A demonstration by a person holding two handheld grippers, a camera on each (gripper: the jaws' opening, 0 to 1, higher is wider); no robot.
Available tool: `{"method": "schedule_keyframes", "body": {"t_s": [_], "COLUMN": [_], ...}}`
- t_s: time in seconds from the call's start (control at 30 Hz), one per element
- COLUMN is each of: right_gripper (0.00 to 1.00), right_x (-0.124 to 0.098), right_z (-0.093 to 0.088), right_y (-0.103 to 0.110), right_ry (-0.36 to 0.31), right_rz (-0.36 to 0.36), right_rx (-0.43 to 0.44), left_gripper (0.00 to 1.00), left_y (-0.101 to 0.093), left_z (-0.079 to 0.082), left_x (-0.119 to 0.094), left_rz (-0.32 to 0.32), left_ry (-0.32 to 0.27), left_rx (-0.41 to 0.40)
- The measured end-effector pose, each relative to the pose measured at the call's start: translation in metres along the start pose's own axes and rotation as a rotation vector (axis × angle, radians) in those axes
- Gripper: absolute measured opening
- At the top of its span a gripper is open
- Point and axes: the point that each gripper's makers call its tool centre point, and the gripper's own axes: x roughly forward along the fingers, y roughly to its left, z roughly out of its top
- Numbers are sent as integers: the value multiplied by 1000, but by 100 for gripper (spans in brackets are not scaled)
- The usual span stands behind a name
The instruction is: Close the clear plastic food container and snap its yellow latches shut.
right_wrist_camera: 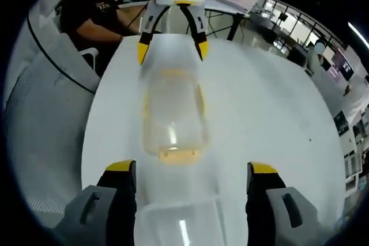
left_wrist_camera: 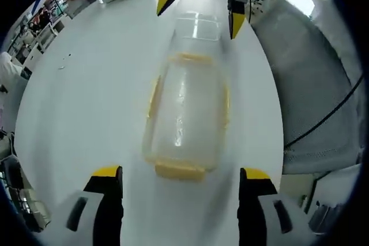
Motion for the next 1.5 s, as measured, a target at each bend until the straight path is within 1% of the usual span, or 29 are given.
{"method": "schedule_keyframes", "body": {"t_s": [0.07,0.13,0.17,0.23,0.3,0.43,0.5,0.67,0.8,0.97,1.07,1.17,1.27,1.33,1.43,1.5], "right_gripper": [75,74,74,72,71,68,67,65,61,59,56,53,53,52,48,45], "right_x": [3,7,9,12,15,19,22,27,31,38,42,45,47,48,49,50], "right_z": [0,-1,-1,-2,-3,-2,-3,-3,-2,-2,-1,-2,-4,-5,-6,-7], "right_y": [0,1,1,1,3,5,7,9,14,19,22,23,23,23,23,22], "right_ry": [-5,-12,-15,-13,-9,-15,-9,-6,-9,0,2,6,17,21,24,32], "right_rz": [8,19,23,28,39,59,68,82,106,128,141,147,151,151,156,155], "right_rx": [2,26,30,33,32,33,29,25,15,-1,-11,-19,-24,-29,-29,-32], "left_gripper": [78,76,76,75,74,70,66,65,64,60,59,57,55,55,53,49], "left_y": [1,2,3,3,4,4,2,4,4,3,3,2,1,3,3,3], "left_z": [0,-2,-1,-2,-5,-5,-6,-7,-8,-6,-6,-5,-5,-5,-5,-5], "left_x": [2,3,5,6,7,9,10,12,14,15,16,17,18,18,18,19], "left_rz": [-5,-8,-12,-15,-14,-22,-32,-36,-43,-59,-61,-64,-75,-72,-71,-75], "left_ry": [1,3,-9,-10,3,5,9,11,15,8,10,7,9,8,3,6], "left_rx": [0,0,-10,-16,-3,9,15,23,21,26,34,39,35,34,37,43]}}
